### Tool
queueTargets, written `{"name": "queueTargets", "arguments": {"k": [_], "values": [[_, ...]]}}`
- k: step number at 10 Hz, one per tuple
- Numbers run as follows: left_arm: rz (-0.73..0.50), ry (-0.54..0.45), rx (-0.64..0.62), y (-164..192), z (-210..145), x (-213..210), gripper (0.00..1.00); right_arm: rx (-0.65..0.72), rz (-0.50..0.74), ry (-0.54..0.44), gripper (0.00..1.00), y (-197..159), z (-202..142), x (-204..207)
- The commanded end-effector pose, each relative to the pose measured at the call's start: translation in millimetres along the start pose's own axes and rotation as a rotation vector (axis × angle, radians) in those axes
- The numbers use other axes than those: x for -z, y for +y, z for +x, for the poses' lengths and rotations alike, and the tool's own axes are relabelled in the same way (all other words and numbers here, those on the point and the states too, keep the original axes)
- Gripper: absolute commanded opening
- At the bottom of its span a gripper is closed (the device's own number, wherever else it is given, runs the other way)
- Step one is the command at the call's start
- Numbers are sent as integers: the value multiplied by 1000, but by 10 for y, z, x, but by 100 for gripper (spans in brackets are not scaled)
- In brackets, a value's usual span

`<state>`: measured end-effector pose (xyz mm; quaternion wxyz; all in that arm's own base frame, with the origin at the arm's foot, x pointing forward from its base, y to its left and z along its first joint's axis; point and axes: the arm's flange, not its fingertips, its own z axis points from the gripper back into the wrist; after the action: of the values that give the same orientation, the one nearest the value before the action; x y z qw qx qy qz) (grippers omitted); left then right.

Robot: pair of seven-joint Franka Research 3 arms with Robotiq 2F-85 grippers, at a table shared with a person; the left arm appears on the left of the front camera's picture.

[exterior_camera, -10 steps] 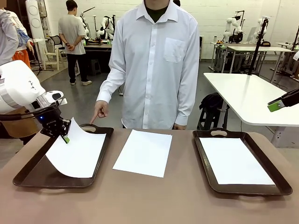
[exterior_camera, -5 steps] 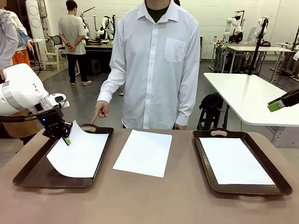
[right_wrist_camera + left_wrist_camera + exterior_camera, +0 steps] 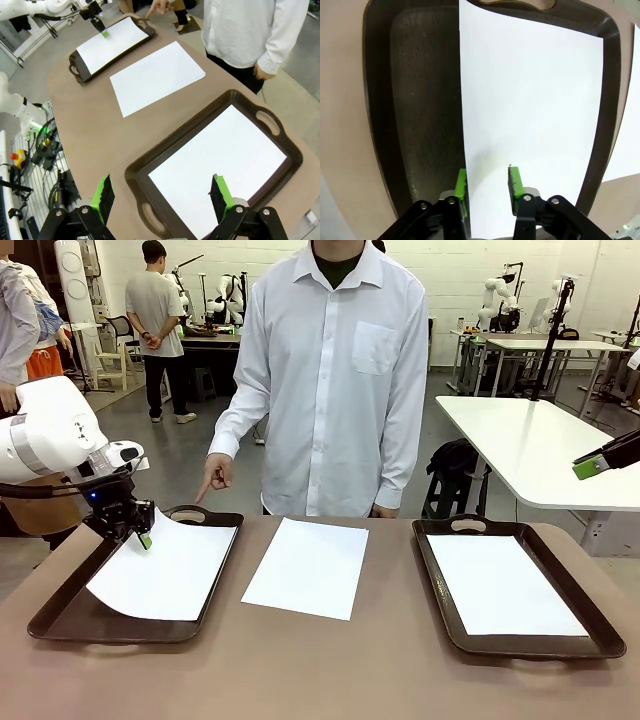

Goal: Sort the A4 documents.
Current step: Place the A4 Paper in the designated Handle tray.

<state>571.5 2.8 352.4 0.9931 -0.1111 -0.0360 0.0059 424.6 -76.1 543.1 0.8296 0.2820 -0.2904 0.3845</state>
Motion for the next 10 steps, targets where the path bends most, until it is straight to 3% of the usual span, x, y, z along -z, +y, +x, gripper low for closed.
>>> {"name": "queueTargets", "arguments": {"k": [1, 2, 3, 4, 5, 6, 9, 10], "values": [[59, 7, -19, -30, -11, -60, 44, -1, 0, 2, 100, 3, 2, 16], [66, 9, -29, -4, -35, -77, 72, -1, 0, 2, 100, 3, 2, 16], [70, -1, -38, 9, -62, -110, 64, -1, 0, 2, 100, 3, 2, 16], [75, -9, -35, -2, -72, -133, 92, -1, 0, 2, 100, 3, 2, 16], [80, -12, -29, 4, -73, -141, 84, -1, 0, 2, 100, 3, 2, 16], [81, -14, -27, -2, -75, -144, 100, -1, 0, 2, 100, 3, 2, 16], [-2, -47, -45, -2, -93, -157, 100, -1, 0, 2, 100, 3, 2, 16], [28, -124, -164, -4, -89, -164, 100, -1, 0, 2, 100, 3, 2, 16]]}}
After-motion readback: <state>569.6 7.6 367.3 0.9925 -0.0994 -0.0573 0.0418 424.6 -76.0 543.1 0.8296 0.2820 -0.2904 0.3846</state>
